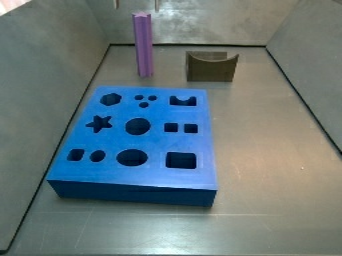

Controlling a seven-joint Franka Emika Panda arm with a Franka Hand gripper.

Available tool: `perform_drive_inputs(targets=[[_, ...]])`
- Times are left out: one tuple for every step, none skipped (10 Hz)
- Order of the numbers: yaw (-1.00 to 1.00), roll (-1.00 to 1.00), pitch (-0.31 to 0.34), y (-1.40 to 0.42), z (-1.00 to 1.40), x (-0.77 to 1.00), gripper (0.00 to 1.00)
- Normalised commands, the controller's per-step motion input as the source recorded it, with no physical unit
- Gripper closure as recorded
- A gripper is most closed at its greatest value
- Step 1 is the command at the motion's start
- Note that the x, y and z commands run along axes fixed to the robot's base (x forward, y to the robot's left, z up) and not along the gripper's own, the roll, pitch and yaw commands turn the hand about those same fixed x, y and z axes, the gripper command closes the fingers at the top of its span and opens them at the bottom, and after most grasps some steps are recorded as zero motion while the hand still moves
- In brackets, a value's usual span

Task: Pick up the star object. Move up. Move to above the board. Insert the star object.
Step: Pick up the star object.

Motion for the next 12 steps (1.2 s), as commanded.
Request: perform_drive_inputs(targets=[[0.0,0.0,0.0,0.0,0.0,-0.04,0.0],[0.01,0.0,-0.01,-0.11,-0.98,-0.15,0.0],[0.0,0.0,0.003,-0.01,-1.0,-0.11,0.0],[0.01,-0.03,0.0,0.0,-0.72,-0.05,0.0],[0.0,-0.03,0.0,0.0,0.0,0.0,0.0],[0.0,-0.07,-0.011,0.22,0.0,-0.13,0.0],[0.0,-0.1,-0.013,0.21,0.0,-0.07,0.0],[0.0,0.0,0.0,0.0,0.0,0.0,1.0],[0.06,0.21,-0.02,-0.37,0.01,-0.06,1.0],[0.0,0.0,0.0,0.0,0.0,0.0,1.0],[0.0,0.0,0.0,0.0,0.0,0.0,1.0],[0.0,0.0,0.0,0.0,0.0,0.0,1.0]])
